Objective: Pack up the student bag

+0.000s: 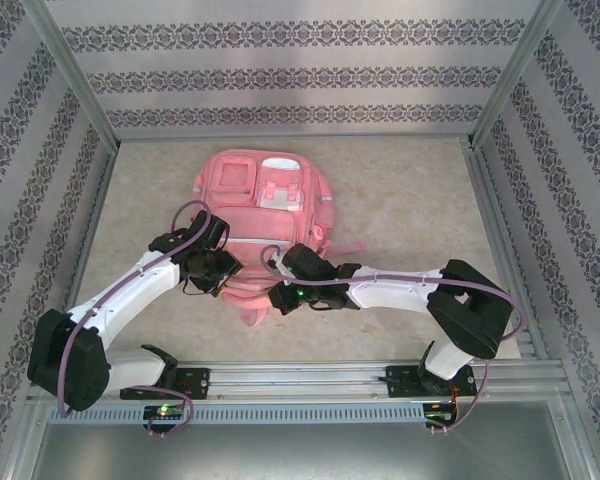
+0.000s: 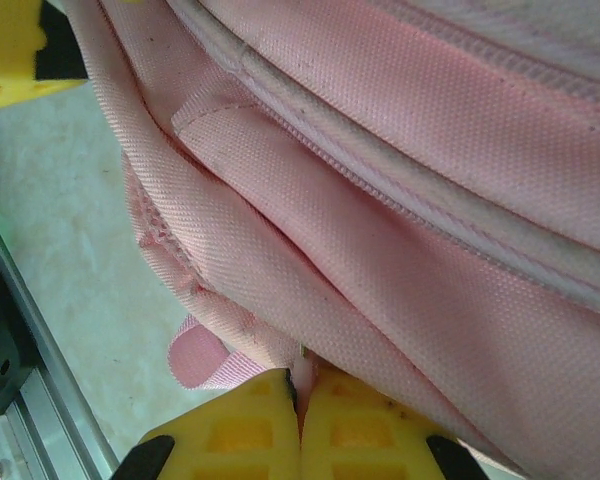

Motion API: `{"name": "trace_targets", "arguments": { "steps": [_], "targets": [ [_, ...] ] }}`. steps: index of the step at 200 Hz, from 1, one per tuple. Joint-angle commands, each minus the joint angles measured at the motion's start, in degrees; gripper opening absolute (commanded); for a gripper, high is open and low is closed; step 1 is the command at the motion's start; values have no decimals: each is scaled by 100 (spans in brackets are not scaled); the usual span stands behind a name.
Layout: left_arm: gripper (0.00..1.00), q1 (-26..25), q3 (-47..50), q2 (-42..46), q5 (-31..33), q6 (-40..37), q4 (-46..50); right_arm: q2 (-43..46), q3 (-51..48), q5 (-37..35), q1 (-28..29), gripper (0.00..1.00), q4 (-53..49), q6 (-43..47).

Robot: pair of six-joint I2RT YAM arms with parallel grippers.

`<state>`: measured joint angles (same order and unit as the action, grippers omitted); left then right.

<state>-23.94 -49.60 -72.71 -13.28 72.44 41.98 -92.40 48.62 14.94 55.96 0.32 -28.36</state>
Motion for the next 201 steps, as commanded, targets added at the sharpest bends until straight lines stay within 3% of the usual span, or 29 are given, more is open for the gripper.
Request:
{"name": "trace_targets", "arguments": {
  "steps": [1, 49, 73, 133, 201],
  "targets": [
    [40, -40, 65, -194, -23, 60, -338, -16, 19, 44, -36, 0, 109, -47],
    [13, 4, 241, -296, -43, 53, -642, 207, -244, -112, -24, 0, 40, -29],
    [5, 69, 243, -268, -39, 23, -638, 365, -441, -231, -26, 0, 3, -29],
    [0, 234, 175, -114, 65, -216, -364, 621, -819, -427, -212, 0, -32, 76],
    [0, 299, 303, 121, 174, -341, -147, 697, -736, -153, -449, 0, -185, 364]
  ]
}}
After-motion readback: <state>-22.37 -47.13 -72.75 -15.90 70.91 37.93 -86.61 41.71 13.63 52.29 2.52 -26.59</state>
